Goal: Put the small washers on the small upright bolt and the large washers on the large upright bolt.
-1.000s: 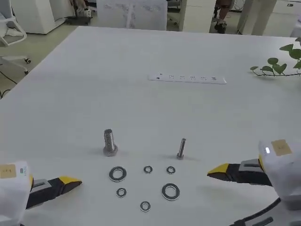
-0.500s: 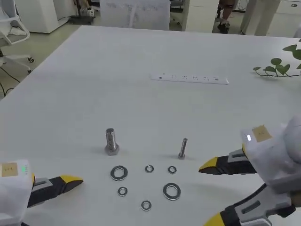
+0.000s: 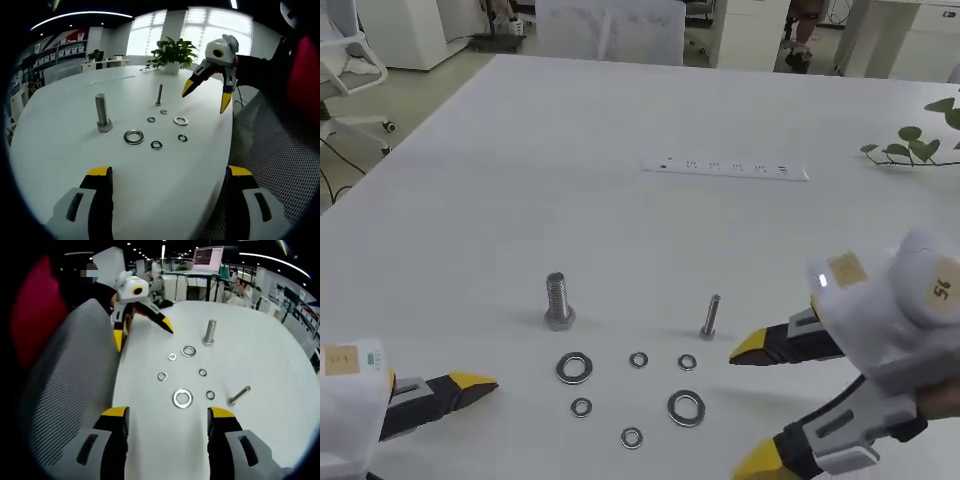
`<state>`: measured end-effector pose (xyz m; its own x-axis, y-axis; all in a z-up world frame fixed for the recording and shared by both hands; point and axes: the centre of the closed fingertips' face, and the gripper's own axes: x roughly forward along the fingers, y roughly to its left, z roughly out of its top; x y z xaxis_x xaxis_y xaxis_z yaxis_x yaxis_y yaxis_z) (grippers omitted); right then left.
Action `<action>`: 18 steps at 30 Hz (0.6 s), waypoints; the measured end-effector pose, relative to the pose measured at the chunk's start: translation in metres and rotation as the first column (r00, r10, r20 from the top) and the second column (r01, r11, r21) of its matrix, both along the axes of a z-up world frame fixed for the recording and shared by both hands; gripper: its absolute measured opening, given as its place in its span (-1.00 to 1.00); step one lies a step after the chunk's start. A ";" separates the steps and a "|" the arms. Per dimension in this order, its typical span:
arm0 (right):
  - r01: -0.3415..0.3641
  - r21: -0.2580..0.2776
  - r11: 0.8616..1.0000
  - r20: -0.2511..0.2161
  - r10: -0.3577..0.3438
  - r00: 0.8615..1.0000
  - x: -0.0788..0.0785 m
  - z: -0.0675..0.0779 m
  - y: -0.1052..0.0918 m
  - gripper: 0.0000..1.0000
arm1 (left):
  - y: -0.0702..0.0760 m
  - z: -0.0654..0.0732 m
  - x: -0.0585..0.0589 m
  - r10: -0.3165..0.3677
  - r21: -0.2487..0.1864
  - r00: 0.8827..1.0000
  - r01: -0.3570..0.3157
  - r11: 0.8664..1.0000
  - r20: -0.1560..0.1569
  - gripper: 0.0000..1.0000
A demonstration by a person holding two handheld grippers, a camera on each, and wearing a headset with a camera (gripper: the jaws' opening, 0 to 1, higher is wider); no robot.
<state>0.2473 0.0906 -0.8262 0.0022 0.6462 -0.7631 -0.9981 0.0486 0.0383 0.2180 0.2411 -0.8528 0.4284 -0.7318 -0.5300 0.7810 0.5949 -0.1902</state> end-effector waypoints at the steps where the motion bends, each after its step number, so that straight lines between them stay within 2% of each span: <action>1: -0.002 -0.003 1.000 0.003 0.002 1.000 0.001 0.000 0.001 0.27 | 0.000 0.000 0.000 -0.001 0.000 1.000 0.001 1.000 0.000 0.87; 18: -0.051 -0.065 0.997 0.002 0.052 0.999 0.006 -0.007 0.015 0.20 | 0.003 0.001 -0.001 0.007 -0.008 1.000 -0.007 1.000 0.006 0.87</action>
